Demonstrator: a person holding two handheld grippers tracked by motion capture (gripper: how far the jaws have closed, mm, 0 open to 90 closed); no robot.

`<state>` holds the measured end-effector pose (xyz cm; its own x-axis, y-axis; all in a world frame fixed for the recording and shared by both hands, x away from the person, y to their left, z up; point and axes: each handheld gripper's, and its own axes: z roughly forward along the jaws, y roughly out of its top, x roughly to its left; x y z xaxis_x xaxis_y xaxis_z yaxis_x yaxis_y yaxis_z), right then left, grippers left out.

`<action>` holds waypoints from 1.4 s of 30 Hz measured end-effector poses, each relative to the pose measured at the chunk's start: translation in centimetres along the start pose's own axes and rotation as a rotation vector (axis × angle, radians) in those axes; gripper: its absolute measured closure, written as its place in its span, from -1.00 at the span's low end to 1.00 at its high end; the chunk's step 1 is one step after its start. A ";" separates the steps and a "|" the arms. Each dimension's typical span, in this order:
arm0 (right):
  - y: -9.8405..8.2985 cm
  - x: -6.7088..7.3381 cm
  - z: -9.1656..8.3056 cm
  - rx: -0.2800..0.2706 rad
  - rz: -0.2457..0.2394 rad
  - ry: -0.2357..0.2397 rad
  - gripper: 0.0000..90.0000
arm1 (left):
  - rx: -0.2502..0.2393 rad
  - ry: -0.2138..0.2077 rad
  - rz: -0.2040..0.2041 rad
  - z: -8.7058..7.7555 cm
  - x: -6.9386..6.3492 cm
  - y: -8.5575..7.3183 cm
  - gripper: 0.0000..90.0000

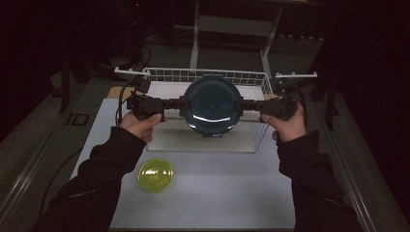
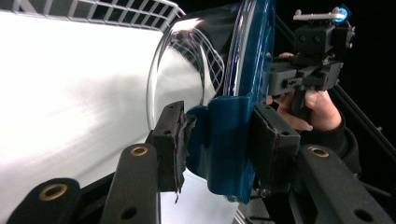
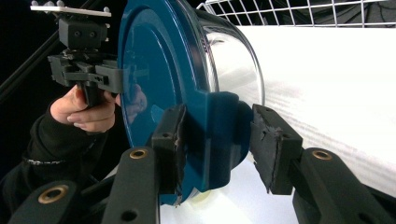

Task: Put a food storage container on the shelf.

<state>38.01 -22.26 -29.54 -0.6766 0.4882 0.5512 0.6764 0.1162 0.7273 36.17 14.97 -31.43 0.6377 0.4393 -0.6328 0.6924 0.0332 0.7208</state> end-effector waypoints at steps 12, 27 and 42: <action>1.4 -2.2 1.6 0.016 0.073 -0.018 0.25 | -0.009 0.001 -0.072 1.1 2.8 1.1 0.27; 2.0 -3.0 2.4 0.029 0.126 -0.036 0.24 | -0.026 -0.008 -0.134 1.6 4.7 1.6 0.25; 3.5 -4.9 3.4 0.076 0.289 -0.018 0.20 | -0.009 -0.020 -0.254 2.3 6.7 2.6 0.21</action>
<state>44.72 -21.31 -31.11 -0.4483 0.5258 0.7229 0.8604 0.0345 0.5085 43.02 15.90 -34.47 0.4501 0.3984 -0.7992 0.8282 0.1482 0.5404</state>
